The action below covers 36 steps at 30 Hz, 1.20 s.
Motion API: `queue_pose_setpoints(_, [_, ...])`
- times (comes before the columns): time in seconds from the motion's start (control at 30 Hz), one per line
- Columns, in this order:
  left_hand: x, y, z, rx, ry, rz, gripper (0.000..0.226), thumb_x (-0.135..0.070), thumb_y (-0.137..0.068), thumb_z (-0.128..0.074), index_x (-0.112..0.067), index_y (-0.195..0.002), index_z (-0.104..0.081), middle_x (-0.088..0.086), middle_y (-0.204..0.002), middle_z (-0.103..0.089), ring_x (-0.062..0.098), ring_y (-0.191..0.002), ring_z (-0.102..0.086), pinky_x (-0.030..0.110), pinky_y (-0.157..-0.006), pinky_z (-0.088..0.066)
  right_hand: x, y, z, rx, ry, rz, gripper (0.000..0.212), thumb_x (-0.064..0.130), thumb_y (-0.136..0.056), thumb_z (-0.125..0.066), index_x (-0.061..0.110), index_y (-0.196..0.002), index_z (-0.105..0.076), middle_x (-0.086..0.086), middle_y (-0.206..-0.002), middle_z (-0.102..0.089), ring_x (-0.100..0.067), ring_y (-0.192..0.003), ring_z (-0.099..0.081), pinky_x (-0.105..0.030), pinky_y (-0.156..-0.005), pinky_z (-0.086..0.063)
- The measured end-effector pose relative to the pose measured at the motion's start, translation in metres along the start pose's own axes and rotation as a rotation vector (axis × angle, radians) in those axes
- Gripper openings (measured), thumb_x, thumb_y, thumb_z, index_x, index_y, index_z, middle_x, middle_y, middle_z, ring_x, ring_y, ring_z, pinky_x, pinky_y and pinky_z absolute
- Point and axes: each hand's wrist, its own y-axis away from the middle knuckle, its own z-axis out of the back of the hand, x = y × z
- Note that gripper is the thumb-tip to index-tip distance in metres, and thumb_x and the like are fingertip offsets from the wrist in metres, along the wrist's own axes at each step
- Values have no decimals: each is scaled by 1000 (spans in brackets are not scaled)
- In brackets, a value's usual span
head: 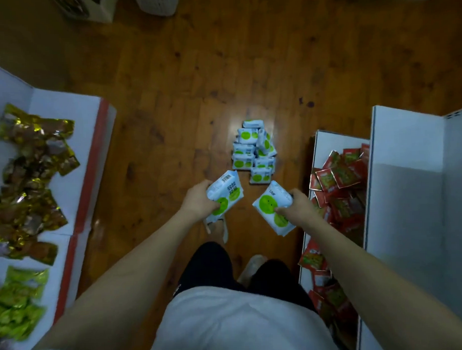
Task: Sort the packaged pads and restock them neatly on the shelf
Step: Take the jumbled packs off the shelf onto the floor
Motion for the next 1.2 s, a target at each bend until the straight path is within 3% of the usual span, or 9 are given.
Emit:
queue_pose_setpoints(0.1, [5,-74,-6,61,-98,-28,35,-12,-76,-74,-9,-107,-60,9,-103,-66,27,-95,-62,28,-70,-42,8,-68,-4,-17,74,-18,34,17,-76,-80,8,-99,-57,-11,-96,-63,-35,-95,-63,-43,-79,-52])
queue_pose_setpoints(0.23, [18,-175,-37,116,-222,-100,28,-21,-83,-70,-8,-103,-54,11,-103,-65,32,-97,-61,36,-73,-44,10,-172,-12,-4,182,16,36,17,-72,-83,7,-103,-66,-18,-102,-69,-37,-96,-65,-46,-81,-53])
queue_pose_setpoints(0.4, [49,-297,-104,128,-467,-144,39,-39,-86,-66,-19,-116,-50,9,-108,-65,33,-100,-61,34,-70,-41,-17,-320,-26,81,475,84,50,27,-82,-75,16,-129,-61,-15,-126,-63,-33,-120,-55,-39,-98,-40])
queue_pose_setpoints(0.53, [83,-394,-163,138,-537,-181,49,-34,-89,-66,-15,-132,-52,14,-126,-58,35,-114,-57,38,-87,-41,-41,-442,-46,81,633,179,49,29,-89,-66,19,-135,-55,-16,-138,-52,-34,-129,-44,-39,-104,-31])
queue_pose_setpoints(0.67, [108,-469,-218,151,-526,-139,54,-27,-86,-69,-13,-136,-52,21,-126,-49,41,-111,-54,42,-88,-42,-64,-527,-76,108,663,240,48,28,-90,-64,19,-136,-54,-19,-140,-49,-36,-131,-41,-39,-106,-32])
queue_pose_setpoints(0.77, [116,-507,-247,159,-476,-84,50,-20,-87,-66,-9,-134,-51,23,-125,-47,42,-112,-52,44,-93,-41,-76,-562,-97,110,638,256,47,24,-93,-61,17,-138,-51,-20,-139,-43,-38,-131,-38,-40,-107,-33])
queue_pose_setpoints(0.93, [127,-523,-266,42,-375,-25,63,-9,-80,-70,-8,-137,-43,22,-128,-43,42,-110,-53,48,-96,-44,-101,-578,-117,-67,404,257,51,11,-89,-61,11,-137,-47,-18,-144,-34,-40,-125,-43,-43,-101,-42])
queue_pose_setpoints(1.07, [115,-511,-254,65,-437,-36,73,-18,-79,-74,-12,-143,-40,21,-135,-40,42,-116,-48,47,-98,-40,-97,-561,-106,-92,363,272,53,11,-90,-62,9,-140,-43,-16,-147,-34,-37,-127,-43,-43,-100,-43])
queue_pose_setpoints(1.2, [74,-487,-211,90,-458,-59,70,-26,-88,-67,-16,-148,-32,18,-142,-36,39,-125,-38,46,-98,-39,-69,-527,-71,-39,348,260,49,16,-94,-58,8,-139,-44,-18,-135,-48,-36,-119,-50,-38,-87,-43])
